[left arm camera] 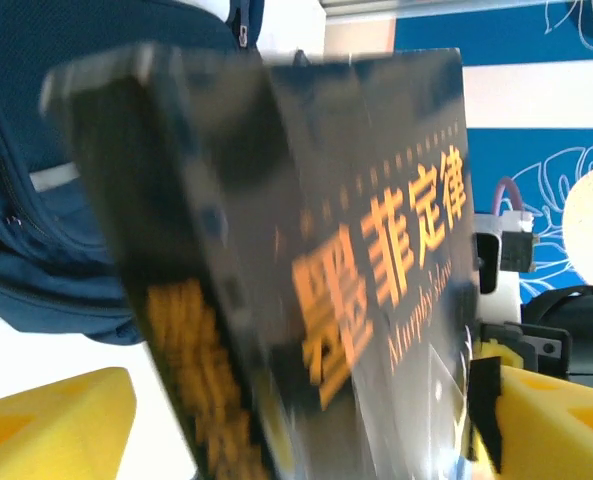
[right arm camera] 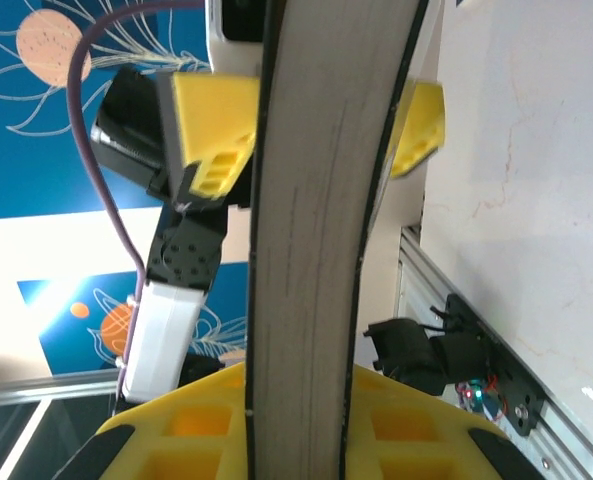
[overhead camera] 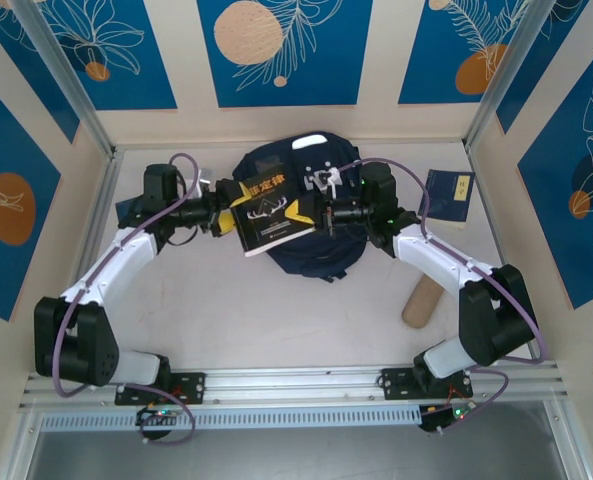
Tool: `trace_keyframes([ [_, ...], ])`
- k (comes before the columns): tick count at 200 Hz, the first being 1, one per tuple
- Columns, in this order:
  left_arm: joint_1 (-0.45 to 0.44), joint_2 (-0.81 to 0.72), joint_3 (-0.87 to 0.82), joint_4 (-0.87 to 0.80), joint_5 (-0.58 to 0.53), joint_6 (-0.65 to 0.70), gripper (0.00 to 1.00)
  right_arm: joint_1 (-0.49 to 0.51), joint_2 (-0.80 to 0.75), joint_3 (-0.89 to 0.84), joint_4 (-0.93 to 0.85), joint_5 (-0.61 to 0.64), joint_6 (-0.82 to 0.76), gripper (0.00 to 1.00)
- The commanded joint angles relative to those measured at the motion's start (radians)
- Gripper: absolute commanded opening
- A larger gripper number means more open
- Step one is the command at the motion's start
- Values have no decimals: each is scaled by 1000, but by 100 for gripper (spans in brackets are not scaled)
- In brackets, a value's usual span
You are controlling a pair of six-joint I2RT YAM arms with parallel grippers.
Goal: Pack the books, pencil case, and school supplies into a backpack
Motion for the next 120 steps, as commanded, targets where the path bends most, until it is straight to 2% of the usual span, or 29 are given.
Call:
trace_keyframes([
  [1,5,22,36,105,7,-57,72,-20,-20,4,-14,-90,-66,14],
  [25,3,36,24,184,-15,-121,47,-50,-24,-1,-36,-97,-80,15],
  [42,-4,32,12,231,-56,-171,27,-65,-28,-5,-38,-84,-76,19],
  [60,-23,19,7,261,-133,-227,13,-76,-40,-15,-21,-34,-47,33],
  [75,-37,19,18,280,-179,-274,0,-77,-51,-27,8,15,-4,52],
  [91,-50,21,30,304,-231,-325,0,-69,-71,-59,59,85,61,68],
  [120,-77,30,58,319,-325,-401,0,-43,-112,-164,205,234,213,75],
])
